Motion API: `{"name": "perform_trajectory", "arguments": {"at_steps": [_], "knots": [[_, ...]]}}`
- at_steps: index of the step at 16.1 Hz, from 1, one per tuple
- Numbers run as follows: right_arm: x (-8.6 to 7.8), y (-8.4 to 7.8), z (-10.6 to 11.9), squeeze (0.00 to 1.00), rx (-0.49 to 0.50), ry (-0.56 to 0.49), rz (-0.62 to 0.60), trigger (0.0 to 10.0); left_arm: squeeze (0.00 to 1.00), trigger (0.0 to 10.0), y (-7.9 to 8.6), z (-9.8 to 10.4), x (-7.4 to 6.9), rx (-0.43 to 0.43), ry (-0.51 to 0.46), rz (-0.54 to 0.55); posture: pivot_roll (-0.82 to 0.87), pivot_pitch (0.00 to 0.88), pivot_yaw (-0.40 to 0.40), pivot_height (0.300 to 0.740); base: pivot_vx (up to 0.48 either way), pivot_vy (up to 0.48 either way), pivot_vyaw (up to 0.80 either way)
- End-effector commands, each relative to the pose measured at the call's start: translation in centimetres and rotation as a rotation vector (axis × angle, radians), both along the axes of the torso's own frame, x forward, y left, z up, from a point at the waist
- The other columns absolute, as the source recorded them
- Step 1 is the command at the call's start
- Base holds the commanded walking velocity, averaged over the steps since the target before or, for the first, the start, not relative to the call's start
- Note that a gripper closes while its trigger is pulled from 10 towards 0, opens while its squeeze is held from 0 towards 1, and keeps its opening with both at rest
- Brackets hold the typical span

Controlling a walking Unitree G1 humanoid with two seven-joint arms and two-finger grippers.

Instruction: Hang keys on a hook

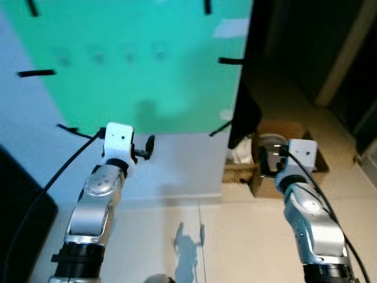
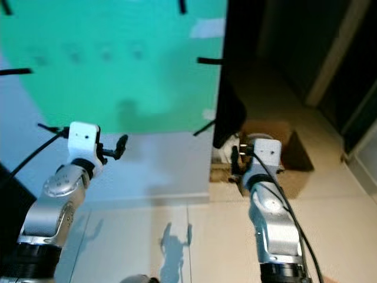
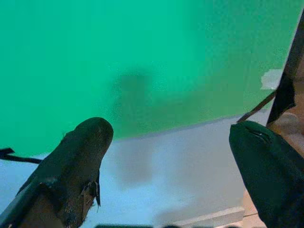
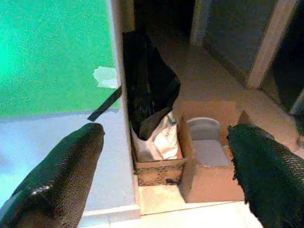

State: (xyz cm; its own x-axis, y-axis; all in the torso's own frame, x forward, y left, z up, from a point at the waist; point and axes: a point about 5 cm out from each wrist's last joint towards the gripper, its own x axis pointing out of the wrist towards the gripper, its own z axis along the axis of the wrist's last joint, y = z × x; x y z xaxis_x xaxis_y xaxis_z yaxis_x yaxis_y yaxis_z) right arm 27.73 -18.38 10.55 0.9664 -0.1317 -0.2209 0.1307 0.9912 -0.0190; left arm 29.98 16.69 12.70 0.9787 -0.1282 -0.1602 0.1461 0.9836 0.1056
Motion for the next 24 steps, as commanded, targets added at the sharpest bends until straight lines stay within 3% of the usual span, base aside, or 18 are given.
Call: {"name": "perform_trajectory", "arguments": {"at_steps": [1, 3, 5, 6, 7, 13, 15, 24], "knots": [[0.5, 0.2, 0.8, 0.0, -0.05, -0.038, -0.025, 10.0, 0.23, 10.0, 0.3, 0.4, 0.3, 0.006, -0.008, -0.005, -0.12, 0.0, 0.053, 0.74, 0.0, 0.0, 0.0], [0.7, 0.2, 1.3, 0.0, -0.064, -0.118, -0.01, 10.0, 0.23, 10.0, 0.3, 0.4, 0.4, 0.006, -0.011, -0.011, -0.12, 0.0, 0.058, 0.74, 0.0, 0.0, 0.0], [0.5, -0.4, 0.8, 0.0, -0.106, -0.071, -0.061, 10.0, 0.22, 10.0, 0.1, 0.5, 0.5, 0.007, -0.013, -0.025, -0.13, 0.0, 0.064, 0.74, 0.12, 0.0, 0.0], [0.3, -0.1, 0.9, 0.0, 0.055, -0.098, -0.019, 10.0, 0.23, 10.0, 0.1, 0.6, 0.6, 0.006, -0.014, -0.028, -0.12, 0.0, 0.064, 0.74, 0.266, 0.0, 0.0], [0.1, 0.0, 1.0, 0.0, 0.077, -0.101, -0.023, 10.0, 0.23, 10.0, 0.2, 0.6, 0.6, 0.005, -0.014, -0.028, -0.13, 0.0, 0.067, 0.74, 0.292, 0.0, 0.0], [0.4, 0.3, 0.8, 0.0, 0.059, -0.089, 0.0, 10.0, 0.25, 10.0, 0.1, 0.7, 0.8, 0.005, -0.017, -0.043, -0.13, 0.0, 0.071, 0.74, 0.319, 0.0, 0.0], [0.4, 1.0, 1.0, 0.0, 0.059, -0.098, 0.071, 10.0, 0.25, 10.0, 0.1, 0.7, 0.8, 0.003, -0.019, -0.045, -0.13, 0.0, 0.073, 0.74, 0.343, 0.0, 0.63], [0.6, 1.5, 0.8, 0.0, 0.071, -0.094, 0.073, 10.0, 0.25, 10.0, 0.1, 0.9, 0.6, 0.013, -0.026, -0.045, -0.12, 0.0, 0.065, 0.74, 0.344, 0.0, 0.67]]}}
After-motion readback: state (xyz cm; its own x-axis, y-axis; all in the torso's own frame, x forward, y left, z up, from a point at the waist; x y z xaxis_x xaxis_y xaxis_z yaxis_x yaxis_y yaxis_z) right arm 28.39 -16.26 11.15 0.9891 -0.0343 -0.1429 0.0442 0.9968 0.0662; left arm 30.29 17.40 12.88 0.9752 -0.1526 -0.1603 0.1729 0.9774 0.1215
